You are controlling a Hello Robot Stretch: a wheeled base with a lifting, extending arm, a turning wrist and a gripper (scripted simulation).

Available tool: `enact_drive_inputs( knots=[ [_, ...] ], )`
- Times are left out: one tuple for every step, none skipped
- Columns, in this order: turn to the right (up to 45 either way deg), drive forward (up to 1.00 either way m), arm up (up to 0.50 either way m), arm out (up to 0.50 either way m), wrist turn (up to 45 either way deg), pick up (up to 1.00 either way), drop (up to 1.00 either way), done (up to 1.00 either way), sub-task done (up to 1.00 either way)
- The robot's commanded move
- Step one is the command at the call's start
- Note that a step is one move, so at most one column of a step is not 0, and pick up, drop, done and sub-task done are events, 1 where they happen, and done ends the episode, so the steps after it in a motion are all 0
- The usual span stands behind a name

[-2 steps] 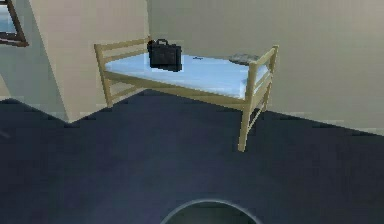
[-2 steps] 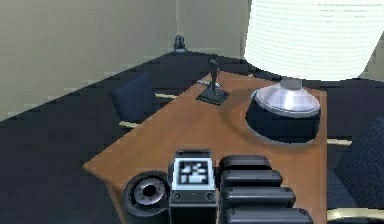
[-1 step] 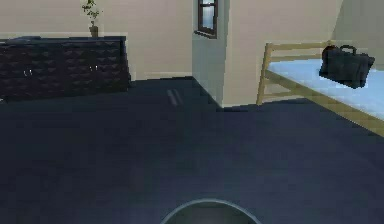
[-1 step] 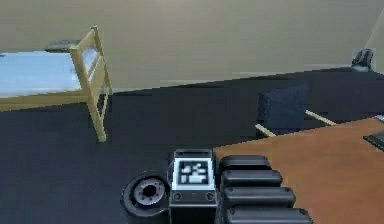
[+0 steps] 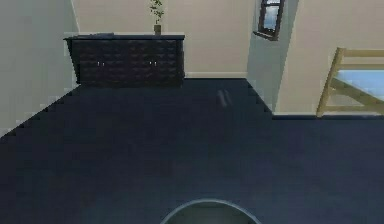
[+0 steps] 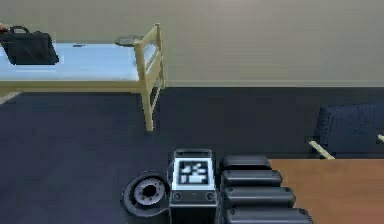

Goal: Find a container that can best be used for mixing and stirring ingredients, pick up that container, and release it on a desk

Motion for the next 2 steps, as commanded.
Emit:
enact_drive_inputs(
  knots=[
    [0.0,0.15,0.0,0.0,0.0,0.0,0.0,0.0,0.0],
    [-45.0,0.0,0.0,0.0,0.0,0.0,0.0,0.0,0.0]
  ],
)
